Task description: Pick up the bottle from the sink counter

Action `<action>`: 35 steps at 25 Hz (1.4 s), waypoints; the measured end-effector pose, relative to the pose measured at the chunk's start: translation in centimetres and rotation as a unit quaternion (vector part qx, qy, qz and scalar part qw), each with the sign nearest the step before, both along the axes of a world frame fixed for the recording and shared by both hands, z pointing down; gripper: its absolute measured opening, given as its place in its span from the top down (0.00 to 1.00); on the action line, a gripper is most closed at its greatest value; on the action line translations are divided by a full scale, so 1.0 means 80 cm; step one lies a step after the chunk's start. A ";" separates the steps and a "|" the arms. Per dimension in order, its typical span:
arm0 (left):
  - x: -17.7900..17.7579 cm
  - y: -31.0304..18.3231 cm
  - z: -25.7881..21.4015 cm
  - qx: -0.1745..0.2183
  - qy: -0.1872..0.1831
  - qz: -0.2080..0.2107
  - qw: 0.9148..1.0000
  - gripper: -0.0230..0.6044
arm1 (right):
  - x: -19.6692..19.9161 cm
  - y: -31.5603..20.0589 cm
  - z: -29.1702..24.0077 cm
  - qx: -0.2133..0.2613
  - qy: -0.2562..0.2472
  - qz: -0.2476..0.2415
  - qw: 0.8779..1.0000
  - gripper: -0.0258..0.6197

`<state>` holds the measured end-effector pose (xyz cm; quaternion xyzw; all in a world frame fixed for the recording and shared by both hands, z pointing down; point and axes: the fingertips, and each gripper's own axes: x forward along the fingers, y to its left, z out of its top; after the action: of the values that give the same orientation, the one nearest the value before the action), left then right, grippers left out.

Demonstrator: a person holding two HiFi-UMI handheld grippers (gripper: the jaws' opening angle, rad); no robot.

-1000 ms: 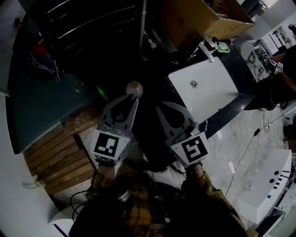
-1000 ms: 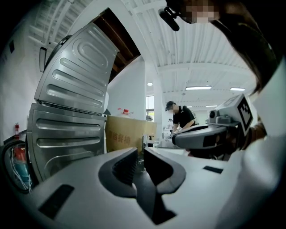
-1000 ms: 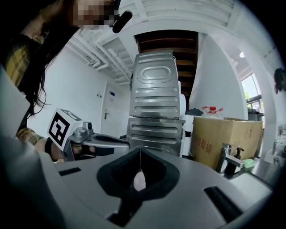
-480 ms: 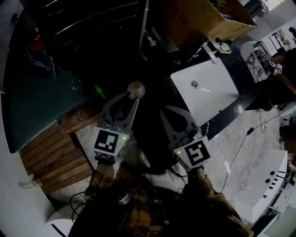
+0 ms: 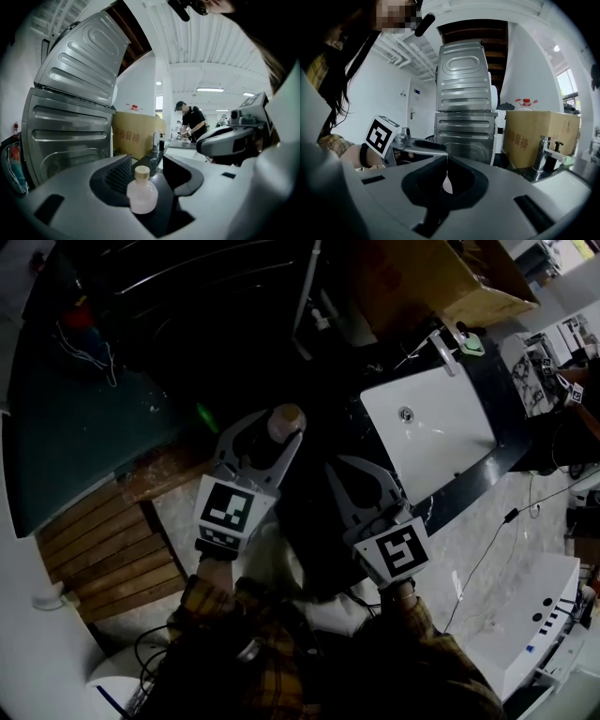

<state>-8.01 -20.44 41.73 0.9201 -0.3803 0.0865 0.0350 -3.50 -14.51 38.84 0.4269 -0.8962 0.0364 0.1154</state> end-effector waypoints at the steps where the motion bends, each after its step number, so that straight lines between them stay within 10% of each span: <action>1: 0.000 -0.003 0.003 -0.002 0.000 0.000 1.000 0.67 | -0.001 -0.003 0.000 0.002 -0.002 0.000 1.000 0.93; 35: 0.034 -0.071 0.072 0.006 -0.039 0.003 0.999 0.62 | 0.016 -0.037 0.058 -0.028 -0.057 0.027 0.998 0.93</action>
<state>-5.27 -26.10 47.48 0.9174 -0.3792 0.1197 0.0145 -2.19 -17.45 43.44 0.4450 -0.8880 0.0888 0.0749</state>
